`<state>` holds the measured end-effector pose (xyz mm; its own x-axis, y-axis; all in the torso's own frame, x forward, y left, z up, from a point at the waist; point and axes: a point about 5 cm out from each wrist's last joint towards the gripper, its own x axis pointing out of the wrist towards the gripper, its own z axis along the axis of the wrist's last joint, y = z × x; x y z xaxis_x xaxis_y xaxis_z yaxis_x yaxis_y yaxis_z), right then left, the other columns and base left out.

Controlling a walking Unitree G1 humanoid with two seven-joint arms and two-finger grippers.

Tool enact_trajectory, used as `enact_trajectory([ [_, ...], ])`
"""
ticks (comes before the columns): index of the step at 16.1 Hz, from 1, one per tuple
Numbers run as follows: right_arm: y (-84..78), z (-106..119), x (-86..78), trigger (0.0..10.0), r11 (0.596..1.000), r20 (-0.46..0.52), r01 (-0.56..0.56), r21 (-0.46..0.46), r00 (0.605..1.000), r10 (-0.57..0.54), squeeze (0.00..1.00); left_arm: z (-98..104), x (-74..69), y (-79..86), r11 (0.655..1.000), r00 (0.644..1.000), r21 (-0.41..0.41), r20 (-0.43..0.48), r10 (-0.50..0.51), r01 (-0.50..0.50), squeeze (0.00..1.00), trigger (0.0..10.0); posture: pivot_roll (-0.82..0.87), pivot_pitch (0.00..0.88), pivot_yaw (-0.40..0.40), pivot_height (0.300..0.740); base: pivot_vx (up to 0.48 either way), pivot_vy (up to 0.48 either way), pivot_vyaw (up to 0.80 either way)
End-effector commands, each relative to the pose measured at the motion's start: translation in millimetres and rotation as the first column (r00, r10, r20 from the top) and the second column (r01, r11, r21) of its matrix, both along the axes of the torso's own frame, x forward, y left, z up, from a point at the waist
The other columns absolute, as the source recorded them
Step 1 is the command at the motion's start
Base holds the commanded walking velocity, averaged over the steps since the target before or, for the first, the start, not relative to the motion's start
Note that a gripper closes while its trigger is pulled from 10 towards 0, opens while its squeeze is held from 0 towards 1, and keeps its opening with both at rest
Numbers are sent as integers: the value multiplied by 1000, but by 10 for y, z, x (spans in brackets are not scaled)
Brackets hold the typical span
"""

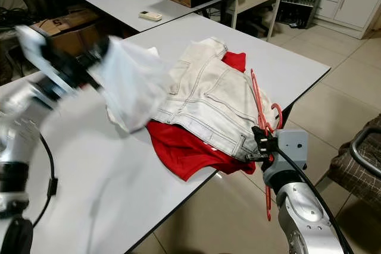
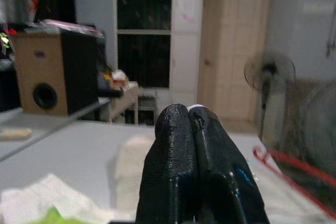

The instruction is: Hang hanger

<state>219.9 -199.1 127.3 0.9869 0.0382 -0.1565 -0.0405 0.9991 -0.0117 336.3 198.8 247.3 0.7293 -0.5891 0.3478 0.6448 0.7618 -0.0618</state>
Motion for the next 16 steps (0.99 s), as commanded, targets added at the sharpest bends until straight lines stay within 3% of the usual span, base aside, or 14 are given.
enact_trajectory([
  [1, 39, -15, 22, 10000, 1000, 1, -13, 11, 1000, 13, 0, 182, 1, 89, 999, 999, -43, 43, 17, -15, 0, 0, -219, 0, 91, 719, 0, 0, 0],
  [4, 47, -20, 21, 10000, 1000, 5, -9, 16, 1000, 9, 0, 361, 0, 211, 996, 995, -84, 91, 41, -33, 0, 0, -217, 0, 93, 719, 0, 0, 0],
  [8, 63, -27, 43, 10000, 1000, 7, -18, 20, 1000, 18, 0, 562, -18, 687, 967, 971, -160, 106, 214, -196, 0, 0, -198, 0, 77, 719, 0, 0, 0],
  [12, 103, -43, 97, 10000, 999, 10, -40, 25, 999, 39, 0, 848, -150, 1125, 931, 926, -204, 164, 339, -304, 0, 0, -166, 0, 60, 719, 0, 0, 0],
  [14, 153, -54, 141, 10000, 998, 14, -56, 32, 998, 56, 0, 984, -202, 1157, 940, 922, -168, 207, 329, -297, 0, 0, -159, 0, 60, 719, 0, 0, 0],
  [15, 170, -58, 152, 10000, 998, 16, -59, 34, 998, 59, 0, 999, -147, 1070, 950, 930, -156, 212, 299, -270, 0, 0, -162, 0, 68, 719, 0, 0, 0],
  [16, 163, -63, 143, 10000, 998, 18, -55, 35, 998, 55, 0, 925, -26, 884, 967, 948, -81, 192, 254, -243, 0, 0, -168, 0, 77, 719, 0, 0, 0],
])
